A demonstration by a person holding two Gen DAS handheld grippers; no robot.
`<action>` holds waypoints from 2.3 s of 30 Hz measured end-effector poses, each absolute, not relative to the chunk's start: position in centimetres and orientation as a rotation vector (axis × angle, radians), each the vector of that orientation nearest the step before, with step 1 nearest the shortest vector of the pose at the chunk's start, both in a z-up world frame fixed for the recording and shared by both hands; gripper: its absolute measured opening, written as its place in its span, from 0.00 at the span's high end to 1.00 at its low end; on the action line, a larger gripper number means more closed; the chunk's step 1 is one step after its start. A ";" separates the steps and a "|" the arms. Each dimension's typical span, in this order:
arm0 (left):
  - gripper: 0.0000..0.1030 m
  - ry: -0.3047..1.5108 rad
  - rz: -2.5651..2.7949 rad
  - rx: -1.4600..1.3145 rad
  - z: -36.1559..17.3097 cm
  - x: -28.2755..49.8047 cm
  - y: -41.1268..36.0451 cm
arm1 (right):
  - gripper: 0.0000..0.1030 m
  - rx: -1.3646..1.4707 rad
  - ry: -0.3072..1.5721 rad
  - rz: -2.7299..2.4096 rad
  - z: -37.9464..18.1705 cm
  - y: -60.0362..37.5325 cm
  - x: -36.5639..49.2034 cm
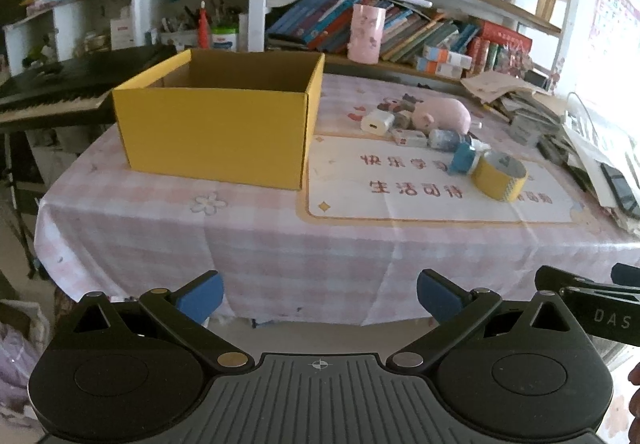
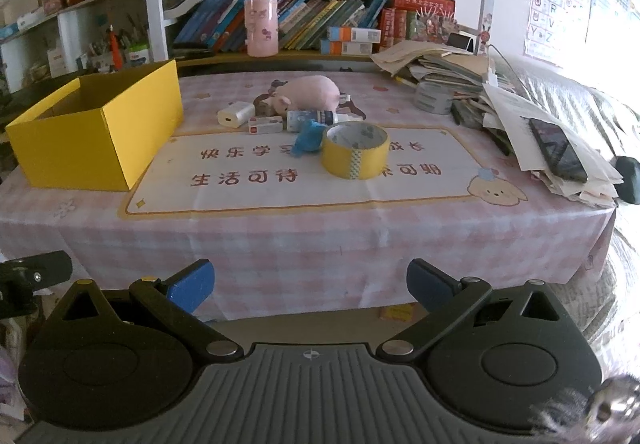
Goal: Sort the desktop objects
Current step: 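Move both tools toward the yellow tape roll and blue item, then close the right tool around the yellow tape roll and lift it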
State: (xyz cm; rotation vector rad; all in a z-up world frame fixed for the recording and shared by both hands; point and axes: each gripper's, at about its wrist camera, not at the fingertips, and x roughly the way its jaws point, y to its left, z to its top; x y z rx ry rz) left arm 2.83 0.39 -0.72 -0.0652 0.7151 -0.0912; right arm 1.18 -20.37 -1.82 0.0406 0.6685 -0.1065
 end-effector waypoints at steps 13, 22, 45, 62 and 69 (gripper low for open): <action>0.00 0.748 -0.139 -0.031 -1.1 5.2 -2.3 | 0.00 0.061 0.681 -0.126 -2.1 -22.7 2.8; 0.00 0.754 -0.182 -0.003 -1.3 7.4 -4.8 | 0.00 0.074 0.716 -0.182 -2.6 -25.3 5.0; 0.00 0.796 -0.148 -0.056 -1.5 14.6 -11.1 | 0.00 -0.040 0.713 -0.033 -2.1 -30.2 13.7; 0.00 0.841 0.004 -0.041 -2.0 18.3 -15.4 | 0.00 -0.011 0.821 0.104 -4.8 -34.5 20.9; 0.00 0.845 0.085 -0.047 -1.8 18.9 -15.8 | 0.00 -0.020 0.838 0.189 -5.5 -34.6 23.4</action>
